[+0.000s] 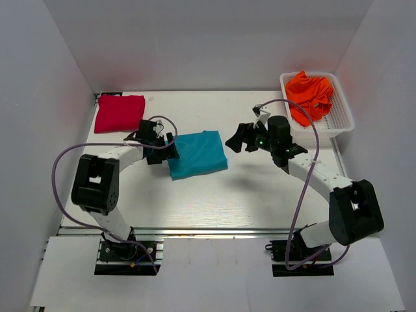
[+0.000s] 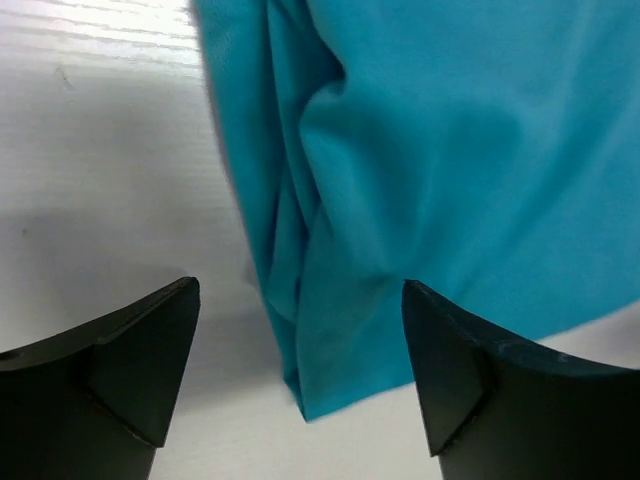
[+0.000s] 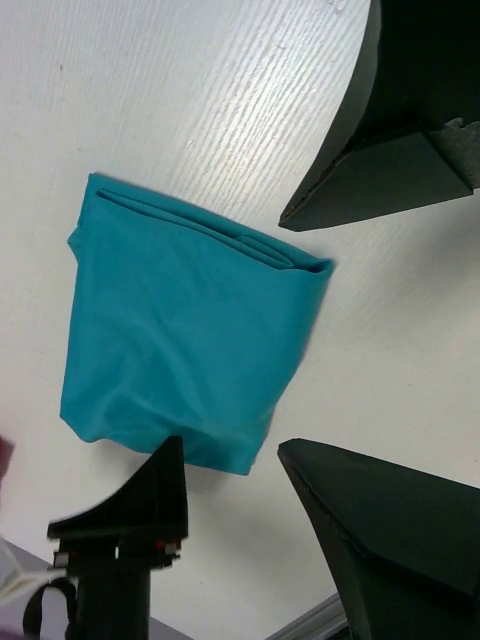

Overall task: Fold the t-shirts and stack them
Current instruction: Smooth out wrinkles on the folded tshirt, then put the neatly folded tshirt into the corner of the board with the left arm

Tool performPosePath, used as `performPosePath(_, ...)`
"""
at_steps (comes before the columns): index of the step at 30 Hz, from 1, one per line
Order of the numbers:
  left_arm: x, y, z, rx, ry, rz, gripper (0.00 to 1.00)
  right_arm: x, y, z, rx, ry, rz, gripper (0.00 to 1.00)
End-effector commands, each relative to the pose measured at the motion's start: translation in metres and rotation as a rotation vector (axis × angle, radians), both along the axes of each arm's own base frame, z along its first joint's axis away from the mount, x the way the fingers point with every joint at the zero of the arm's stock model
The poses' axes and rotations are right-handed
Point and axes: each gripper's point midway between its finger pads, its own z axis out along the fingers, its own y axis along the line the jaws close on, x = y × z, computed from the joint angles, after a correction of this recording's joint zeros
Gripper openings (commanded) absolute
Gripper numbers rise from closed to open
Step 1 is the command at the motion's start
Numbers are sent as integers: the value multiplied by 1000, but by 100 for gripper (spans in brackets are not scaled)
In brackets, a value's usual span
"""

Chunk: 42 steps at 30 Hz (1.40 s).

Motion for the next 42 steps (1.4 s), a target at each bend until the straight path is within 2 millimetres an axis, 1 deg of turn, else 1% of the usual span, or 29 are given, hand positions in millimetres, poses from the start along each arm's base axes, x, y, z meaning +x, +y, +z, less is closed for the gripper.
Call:
performPosePath(1, 21, -3, -5, -14, 12, 19, 90, 1, -12, 23, 8, -81, -56, 90)
performPosePath(2, 20, -3, -13, -9, 33, 19, 88, -1, -12, 24, 10, -85, -54, 90)
performPosePath(4, 18, -9, -21, -7, 50, -9, 85, -5, -13, 26, 15, -87, -56, 90)
performPosePath(7, 14, -16, -36, -8, 82, -39, 73, -10, -15, 21, 13, -69, -58, 90)
performPosePath(8, 12, -18, -40, -11, 92, -53, 65, -9, -17, 22, 10, -71, -63, 90)
performPosePath(11, 8, -21, -46, -3, 101, -72, 55, -12, -20, 18, -6, -58, -73, 90)
performPosePath(12, 8, -20, -47, 1, 98, -80, 46, -12, -22, 17, -9, -58, -81, 90)
performPosePath(14, 6, -21, -49, 17, 92, -94, 39, -11, -28, 18, -22, -69, -106, 90)
performPosePath(15, 7, -20, -50, 25, 90, -89, 31, -13, -28, 16, -23, -66, -110, 90)
performPosePath(17, 12, -23, -48, 41, 69, -114, 20, -11, -34, 17, -38, -78, -135, 90)
performPosePath(18, 20, -24, -43, 48, 51, -129, 5, -11, -35, 15, -45, -82, -139, 90)
performPosePath(19, 25, -22, -43, 65, 51, -118, 0, -12, -36, 17, -47, -91, -145, 90)
performPosePath(21, 37, -18, -31, 113, 9, -152, 0, -10, -44, 15, -69, -94, -177, 90)
performPosePath(22, 51, -14, -16, 156, -21, -148, 0, -8, -48, 13, -82, -94, -199, 90)
performPosePath(23, 58, -10, -8, 187, -38, -148, 0, -10, -49, 9, -90, -86, -202, 90)
performPosePath(24, 66, -6, 6, 215, -75, -154, 0, -10, -52, 7, -102, -89, -215, 90)
performPosePath(25, 80, 1, 32, 272, -140, -152, 0, -8, -56, 6, -113, -91, -232, 90)
performPosePath(27, 97, 14, 64, 323, -234, -167, 0, -7, -61, 2, -132, -87, -253, 90)
performPosePath(29, 105, 17, 87, 357, -300, -190, 0, -8, -62, 1, -142, -86, -258, 90)
performPosePath(31, 116, 26, 118, 435, -376, -200, 0, -7, -63, 0, -151, -87, -265, 90)
performPosePath(32, 115, 29, 122, 455, -373, -209, 0, -6, -64, 0, -153, -88, -270, 90)
performPosePath(33, 121, 33, 136, 466, -399, -208, 0, -5, -66, 1, -155, -90, -277, 90)
performPosePath(34, 124, 37, 142, 495, -409, -204, 0, -4, -67, 2, -156, -92, -285, 90)
performPosePath(35, 124, 43, 144, 532, -398, -209, 0, -4, -68, 2, -155, -92, -292, 90)
performPosePath(36, 129, 47, 159, 560, -423, -194, 0, -4, -68, 3, -157, -94, -292, 90)
performPosePath(38, 134, 61, 154, 626, -384, -200, 0, -2, -71, 2, -166, -94, -306, 90)
performPosePath(39, 140, 67, 165, 638, -398, -174, 0, -2, -70, 1, -168, -92, -305, 90)
performPosePath(41, 149, 74, 172, 665, -403, -188, 0, -1, -71, 2, -168, -92, -307, 90)
performPosePath(42, 151, 82, 177, 677, -411, -179, 0, -2, -70, 1, -171, -90, -304, 90)
